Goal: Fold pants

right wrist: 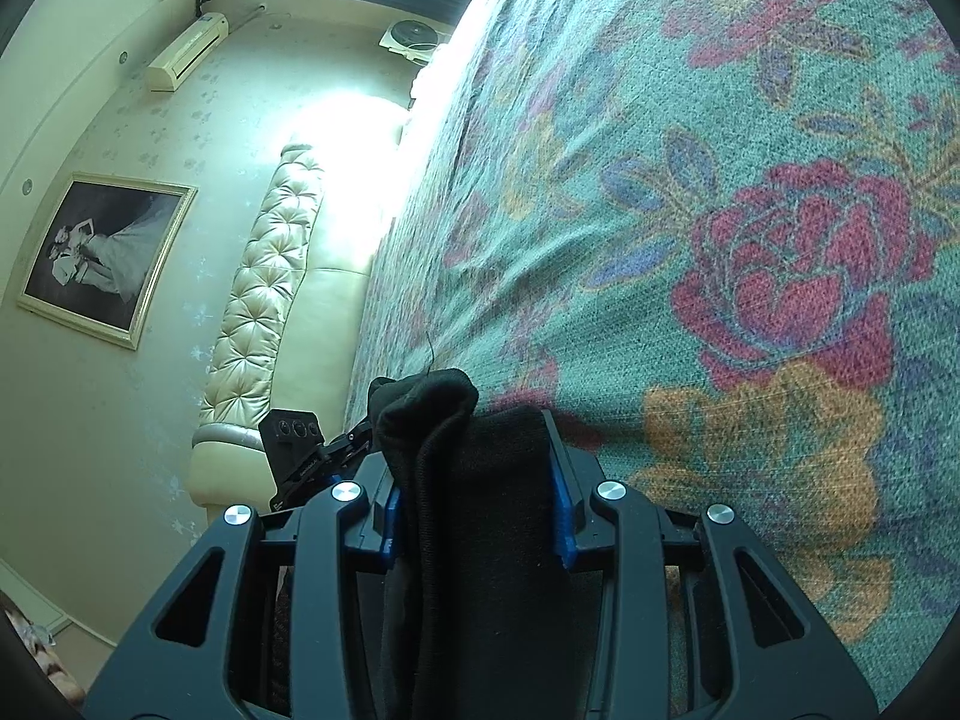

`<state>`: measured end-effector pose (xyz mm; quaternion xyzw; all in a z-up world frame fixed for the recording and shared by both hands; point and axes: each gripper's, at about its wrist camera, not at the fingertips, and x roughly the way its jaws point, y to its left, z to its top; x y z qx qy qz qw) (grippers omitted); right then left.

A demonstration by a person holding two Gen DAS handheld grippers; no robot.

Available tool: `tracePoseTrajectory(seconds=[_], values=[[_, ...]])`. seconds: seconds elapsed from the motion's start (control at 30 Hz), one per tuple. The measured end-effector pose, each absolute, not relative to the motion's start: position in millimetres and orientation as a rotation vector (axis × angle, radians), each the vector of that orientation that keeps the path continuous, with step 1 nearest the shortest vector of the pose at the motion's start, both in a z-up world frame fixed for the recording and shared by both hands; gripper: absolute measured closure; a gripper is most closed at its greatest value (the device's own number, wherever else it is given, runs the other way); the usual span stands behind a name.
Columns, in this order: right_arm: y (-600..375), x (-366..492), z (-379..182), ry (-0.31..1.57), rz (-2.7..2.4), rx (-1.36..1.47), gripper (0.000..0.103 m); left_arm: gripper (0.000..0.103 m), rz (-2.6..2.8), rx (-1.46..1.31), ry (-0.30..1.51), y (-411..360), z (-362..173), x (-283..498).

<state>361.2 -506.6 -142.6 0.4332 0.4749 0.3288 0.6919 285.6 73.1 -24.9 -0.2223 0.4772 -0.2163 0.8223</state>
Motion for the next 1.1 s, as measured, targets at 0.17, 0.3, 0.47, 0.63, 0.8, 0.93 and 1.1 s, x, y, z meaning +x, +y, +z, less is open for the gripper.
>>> tracePoseTrajectory(seconds=[0.17, 0.3, 0.47, 0.63, 0.8, 0.93, 1.1], values=[[-512.2, 358.0, -144.3, 1.058, 0.745, 0.974, 0.057, 0.039, -0.454, -0.492, 0.987, 77.2, -23.9, 285.0], [-514.7, 356.1, -141.9, 1.05, 0.752, 0.999, 0.048, 0.028, -0.45, -0.517, 0.976, 79.3, -22.3, 286.0], [-520.8, 350.8, -138.4, 1.026, 0.742, 1.023, 0.04, 0.026, -0.433, -0.465, 0.978, 76.5, -17.7, 282.9], [-533.9, 337.5, -134.8, 1.004, 0.71, 1.039, 0.035, 0.026, -0.411, -0.439, 0.977, 79.3, -11.2, 269.1], [-554.3, 310.4, -133.7, 0.981, 0.673, 1.064, 0.031, 0.026, -0.407, -0.447, 0.984, 83.2, -6.2, 239.4], [-563.1, 282.3, -133.2, 0.98, 0.656, 1.069, 0.03, 0.025, -0.416, -0.48, 1.028, 78.7, -12.9, 208.9], [-559.3, 248.2, -131.7, 1.017, 0.648, 1.039, 0.03, 0.025, -0.405, -0.495, 1.036, 76.1, -20.0, 171.2]])
